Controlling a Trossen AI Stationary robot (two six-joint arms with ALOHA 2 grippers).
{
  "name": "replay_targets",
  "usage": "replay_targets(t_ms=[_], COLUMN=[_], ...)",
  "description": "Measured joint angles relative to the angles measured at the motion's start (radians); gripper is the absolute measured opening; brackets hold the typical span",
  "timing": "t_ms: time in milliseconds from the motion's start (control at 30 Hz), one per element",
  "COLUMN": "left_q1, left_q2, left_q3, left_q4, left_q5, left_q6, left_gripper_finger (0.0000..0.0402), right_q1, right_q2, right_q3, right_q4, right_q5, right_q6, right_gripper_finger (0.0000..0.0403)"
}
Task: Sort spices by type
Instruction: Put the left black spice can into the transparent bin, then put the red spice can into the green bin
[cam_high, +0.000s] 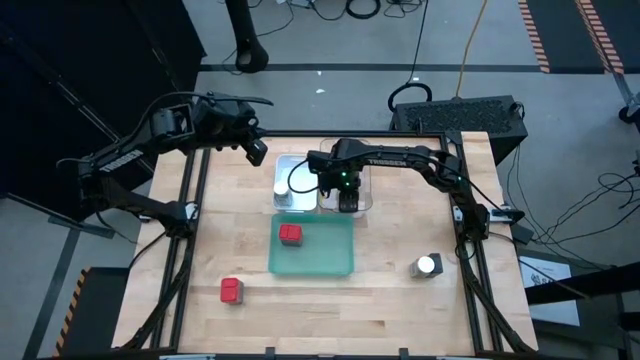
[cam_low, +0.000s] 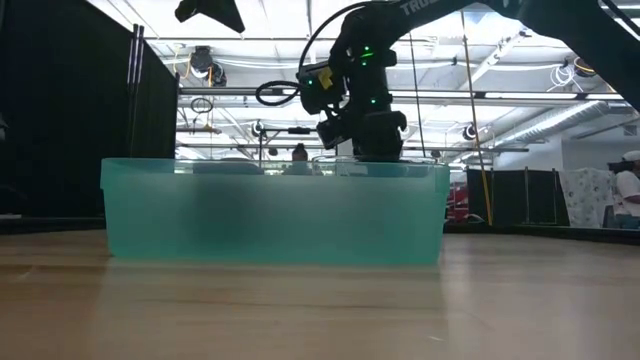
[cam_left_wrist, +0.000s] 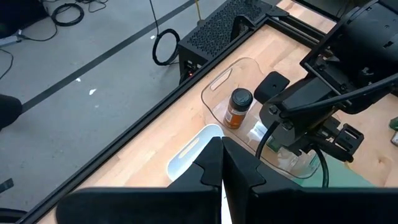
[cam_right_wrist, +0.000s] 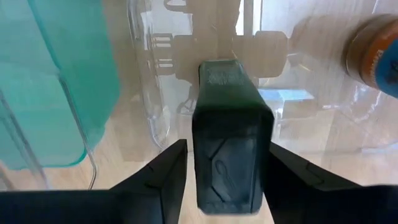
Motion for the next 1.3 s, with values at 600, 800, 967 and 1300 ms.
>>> replay_targets(t_ms=[600, 800, 967, 1300], left_q1=[0.0, -0.009, -0.058, -0.382], left_q2=[0.0, 0.0, 0.0, 0.0], left_q3=[0.0, 0.0, 0.0, 0.0], left_q4=[-0.004, -0.08, -0.212, -0.382], left_q5=[0.0, 0.005, 0.008, 0.372], left_q6=[-0.003, -0.058, -0.193, -0.81], left_gripper_finger=[0.0006, 0.0006, 0.0006, 0.0006], right_q1=[-0.011, -0.015, -0.015, -0.097], right_q2=[-0.266, -0.466, -0.589, -0.648], right_q3=[0.0, 0.0, 0.0, 0.0], right_q4=[0.067, 0.268, 0.369, 0.444], right_q5=[0.015, 0.024, 0.091, 0.182], right_q6=[0.14, 0.175, 0.17, 0.166], right_gripper_finger=[0.0173, 0.0174, 0.0174, 0.0174])
